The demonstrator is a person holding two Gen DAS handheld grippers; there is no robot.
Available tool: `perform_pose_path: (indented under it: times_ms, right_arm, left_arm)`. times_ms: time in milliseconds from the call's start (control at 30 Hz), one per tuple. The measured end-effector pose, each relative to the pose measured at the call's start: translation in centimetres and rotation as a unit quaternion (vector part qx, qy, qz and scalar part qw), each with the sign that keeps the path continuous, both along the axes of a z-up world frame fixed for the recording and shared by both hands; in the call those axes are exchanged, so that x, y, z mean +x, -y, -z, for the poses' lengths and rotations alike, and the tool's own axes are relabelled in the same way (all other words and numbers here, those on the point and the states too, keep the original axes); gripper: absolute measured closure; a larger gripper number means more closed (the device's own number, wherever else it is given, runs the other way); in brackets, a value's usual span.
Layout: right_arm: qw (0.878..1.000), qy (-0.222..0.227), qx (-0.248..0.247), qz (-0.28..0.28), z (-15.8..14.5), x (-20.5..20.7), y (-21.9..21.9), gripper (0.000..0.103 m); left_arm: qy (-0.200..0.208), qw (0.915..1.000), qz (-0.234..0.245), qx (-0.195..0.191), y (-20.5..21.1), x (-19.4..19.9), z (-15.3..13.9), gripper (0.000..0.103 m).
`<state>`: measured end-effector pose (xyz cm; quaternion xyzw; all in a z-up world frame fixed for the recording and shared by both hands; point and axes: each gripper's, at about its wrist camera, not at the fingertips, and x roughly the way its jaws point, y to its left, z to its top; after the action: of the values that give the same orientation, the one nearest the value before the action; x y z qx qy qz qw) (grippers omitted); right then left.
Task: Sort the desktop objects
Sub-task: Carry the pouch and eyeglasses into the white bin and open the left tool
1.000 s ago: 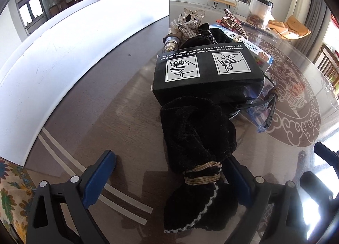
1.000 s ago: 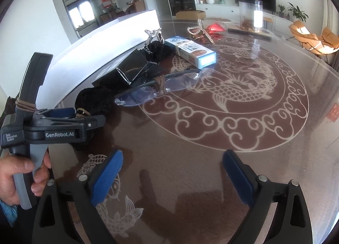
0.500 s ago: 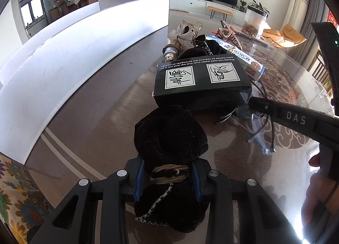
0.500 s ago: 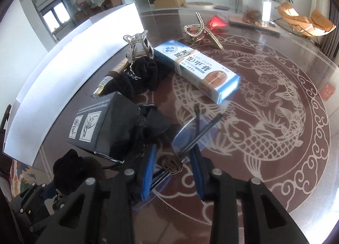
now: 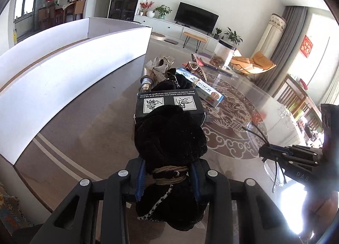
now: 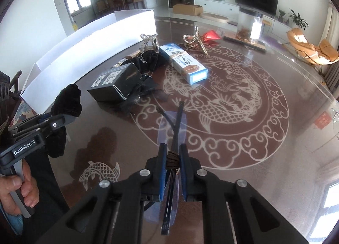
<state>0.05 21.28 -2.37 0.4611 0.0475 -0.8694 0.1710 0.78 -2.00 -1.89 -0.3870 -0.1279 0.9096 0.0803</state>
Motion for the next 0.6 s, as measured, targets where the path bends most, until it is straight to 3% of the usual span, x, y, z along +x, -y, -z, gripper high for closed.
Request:
perform_pose_path:
  times_ms: [167,300,467,600]
  right_arm:
    - [0.999,-0.014,-0.029,-0.021,-1.9,0.9,1.5,0.090]
    - [0.997,-0.025,-0.051,-0.056,-3.6,-0.3,5.3,0.090]
    - [0.989,-0.046,-0.089,-0.113,-7.5,-4.0,13.2,0.090]
    - [0.978,-0.059,-0.122,-0.161,-10.2,-7.5,21.9,0.090]
  left_arm:
    - [-0.015,0.9992,-0.018,0.033,3.6,1.9,-1.8,0.069]
    - [-0.033,0.9973,-0.048,0.046,7.7,2.2,-5.2,0.069]
    - [-0.038,0.9929,-0.111,0.019,15.6,-0.6,-9.3,0.069]
    - [-0.010,0.9859,-0.166,-0.016,22.6,-4.3,-9.5,0.069]
